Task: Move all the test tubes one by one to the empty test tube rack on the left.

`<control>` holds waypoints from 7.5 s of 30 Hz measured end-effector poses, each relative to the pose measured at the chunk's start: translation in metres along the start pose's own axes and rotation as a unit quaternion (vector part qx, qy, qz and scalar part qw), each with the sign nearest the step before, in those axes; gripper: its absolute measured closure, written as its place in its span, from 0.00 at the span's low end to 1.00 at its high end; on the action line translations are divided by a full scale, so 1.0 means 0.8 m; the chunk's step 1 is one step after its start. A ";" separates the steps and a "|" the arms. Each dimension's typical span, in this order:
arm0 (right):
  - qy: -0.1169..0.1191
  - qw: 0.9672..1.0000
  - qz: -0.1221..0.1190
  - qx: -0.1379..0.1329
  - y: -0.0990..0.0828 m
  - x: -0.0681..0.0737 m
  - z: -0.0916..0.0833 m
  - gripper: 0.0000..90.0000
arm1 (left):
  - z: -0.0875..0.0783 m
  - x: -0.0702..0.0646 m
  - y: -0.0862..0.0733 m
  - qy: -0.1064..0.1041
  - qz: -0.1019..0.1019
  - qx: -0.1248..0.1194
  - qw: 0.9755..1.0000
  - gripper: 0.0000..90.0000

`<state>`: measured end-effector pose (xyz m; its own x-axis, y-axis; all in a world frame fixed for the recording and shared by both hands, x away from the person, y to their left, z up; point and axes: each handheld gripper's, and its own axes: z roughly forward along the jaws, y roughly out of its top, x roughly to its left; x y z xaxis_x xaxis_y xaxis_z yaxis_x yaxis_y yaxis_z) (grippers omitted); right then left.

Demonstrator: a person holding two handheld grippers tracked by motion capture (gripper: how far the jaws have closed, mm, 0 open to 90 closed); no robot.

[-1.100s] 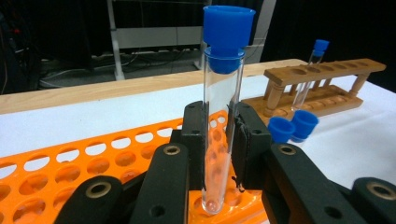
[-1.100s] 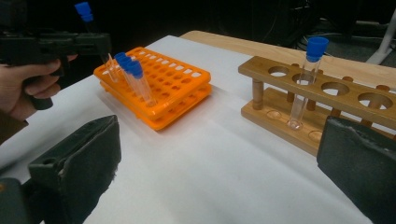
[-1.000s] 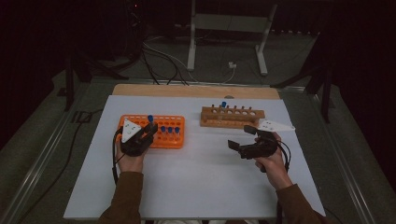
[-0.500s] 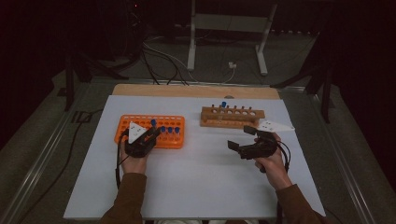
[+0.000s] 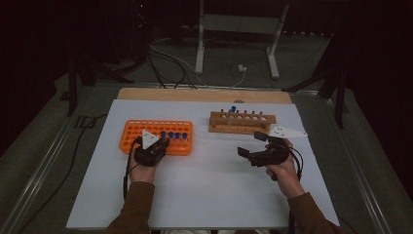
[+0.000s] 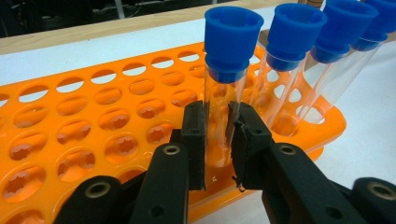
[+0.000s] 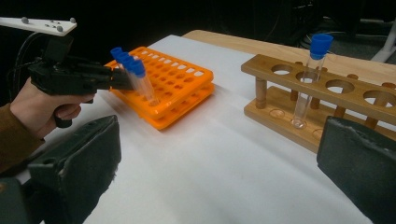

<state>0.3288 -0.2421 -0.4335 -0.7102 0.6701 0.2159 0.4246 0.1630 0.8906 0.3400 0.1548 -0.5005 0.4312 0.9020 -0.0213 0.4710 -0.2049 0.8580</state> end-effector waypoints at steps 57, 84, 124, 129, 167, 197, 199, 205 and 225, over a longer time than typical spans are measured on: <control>-0.070 0.997 -0.035 0.003 0.081 -0.017 0.048 0.00 | -0.098 0.004 -0.004 -0.023 -0.048 -0.084 0.995 0.01; -0.120 0.993 0.005 0.014 0.087 -0.069 0.102 0.07 | -0.084 0.000 -0.017 -0.008 -0.041 -0.071 0.997 0.01; -0.164 0.985 -0.026 0.055 0.058 -0.070 0.155 0.85 | -0.078 -0.005 -0.019 -0.019 -0.038 -0.063 0.997 0.01; -0.164 0.985 -0.030 0.042 0.064 -0.069 0.147 0.85 | -0.078 -0.005 -0.019 -0.019 -0.038 -0.062 0.997 0.01; -0.129 0.990 -0.055 -0.004 0.105 -0.047 0.092 0.86 | -0.075 -0.007 -0.020 -0.020 -0.038 -0.058 0.997 0.01; -0.051 0.997 -0.058 0.019 0.078 -0.014 0.077 0.85 | -0.074 -0.007 -0.018 -0.020 -0.039 -0.060 0.997 0.01; -0.046 0.997 -0.060 0.021 0.078 -0.011 0.077 0.85 | -0.074 -0.007 -0.018 -0.021 -0.040 -0.061 0.997 0.01; -0.031 0.997 -0.065 0.029 0.077 0.002 0.077 0.85 | -0.080 -0.009 -0.012 -0.019 -0.034 -0.070 0.997 0.01; 0.014 0.997 -0.062 0.044 0.071 0.026 0.073 0.85 | -0.079 -0.056 0.048 -0.052 0.028 -0.088 0.994 0.01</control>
<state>0.3708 -0.1769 -0.4020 -0.7747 0.6211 0.1186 0.3798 0.3071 0.8726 0.2902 0.1309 -0.4337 0.5346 0.8450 -0.0164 0.3058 -0.1753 0.9358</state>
